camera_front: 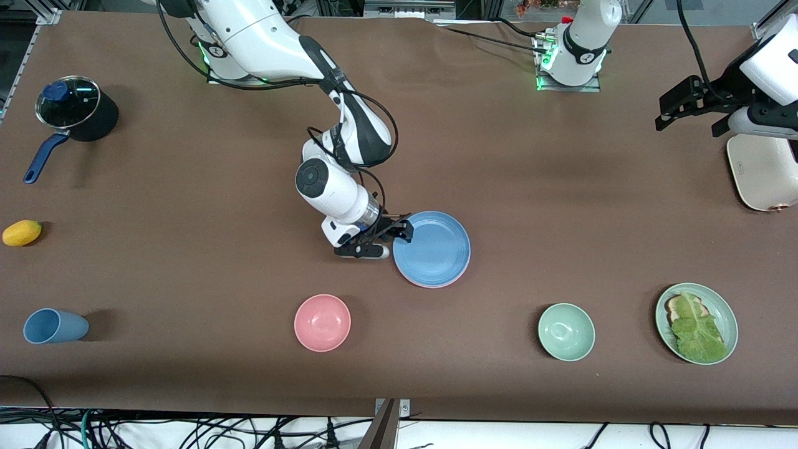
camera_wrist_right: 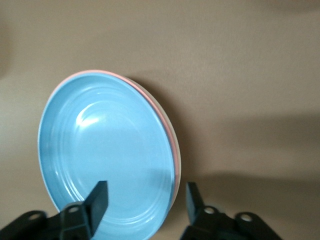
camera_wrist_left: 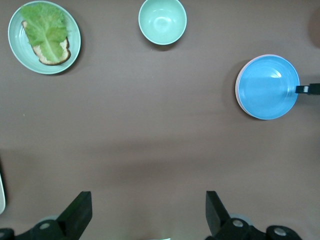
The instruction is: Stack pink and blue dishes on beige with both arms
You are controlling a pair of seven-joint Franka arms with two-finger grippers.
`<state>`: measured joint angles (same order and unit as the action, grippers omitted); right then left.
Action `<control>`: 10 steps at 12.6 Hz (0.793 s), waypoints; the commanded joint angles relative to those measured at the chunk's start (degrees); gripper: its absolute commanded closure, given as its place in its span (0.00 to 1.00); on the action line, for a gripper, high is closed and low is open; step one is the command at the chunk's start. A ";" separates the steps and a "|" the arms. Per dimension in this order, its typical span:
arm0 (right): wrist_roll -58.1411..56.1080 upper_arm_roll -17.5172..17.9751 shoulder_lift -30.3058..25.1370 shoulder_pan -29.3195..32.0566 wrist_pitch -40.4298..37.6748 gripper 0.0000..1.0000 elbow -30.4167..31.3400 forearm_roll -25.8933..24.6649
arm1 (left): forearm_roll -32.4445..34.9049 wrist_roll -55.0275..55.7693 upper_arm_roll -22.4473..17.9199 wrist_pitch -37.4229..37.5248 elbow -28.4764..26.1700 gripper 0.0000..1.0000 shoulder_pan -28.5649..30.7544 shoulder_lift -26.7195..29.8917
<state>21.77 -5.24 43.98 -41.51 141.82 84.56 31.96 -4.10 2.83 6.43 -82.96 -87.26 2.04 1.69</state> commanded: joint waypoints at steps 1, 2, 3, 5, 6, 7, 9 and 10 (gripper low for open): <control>-0.14 -4.58 -5.90 -0.24 -9.85 0.00 0.70 -4.86 | 1.03 1.13 0.25 0.17 -0.20 0.00 0.42 -0.01; -0.14 -7.21 -8.01 -0.24 -15.21 0.00 0.61 -6.71 | 1.03 1.04 0.25 0.17 -0.20 0.00 0.42 -0.10; -0.14 -9.24 -10.12 -0.24 -20.13 0.00 0.61 -7.34 | 1.29 1.04 0.25 0.08 -0.20 0.00 0.42 -0.19; -2.41 -16.17 -13.64 0.02 -31.73 0.00 0.61 -8.22 | 1.73 0.86 -0.10 -0.10 -0.20 0.00 0.94 -0.63; -6.69 -17.59 -15.49 1.59 -37.61 0.00 0.43 -8.66 | 1.73 0.69 -0.19 -0.18 -0.20 0.00 1.47 -0.81; -10.91 -19.17 -17.25 1.96 -41.76 0.00 0.43 -10.58 | 1.73 0.34 -0.28 -0.18 -0.20 0.00 1.48 -1.15; -13.50 -21.21 -21.72 3.62 -49.68 0.00 0.52 -16.89 | 1.82 -3.25 -1.06 -0.18 -0.20 0.00 1.74 -1.42; -13.42 -19.38 -24.70 7.37 -53.54 0.00 0.78 -20.58 | 1.73 -4.31 -1.68 -0.27 -0.20 0.00 1.65 -1.77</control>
<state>9.22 -26.75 24.79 -37.70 93.62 83.78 16.59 -4.10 1.55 5.26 -82.99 -87.41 3.39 0.09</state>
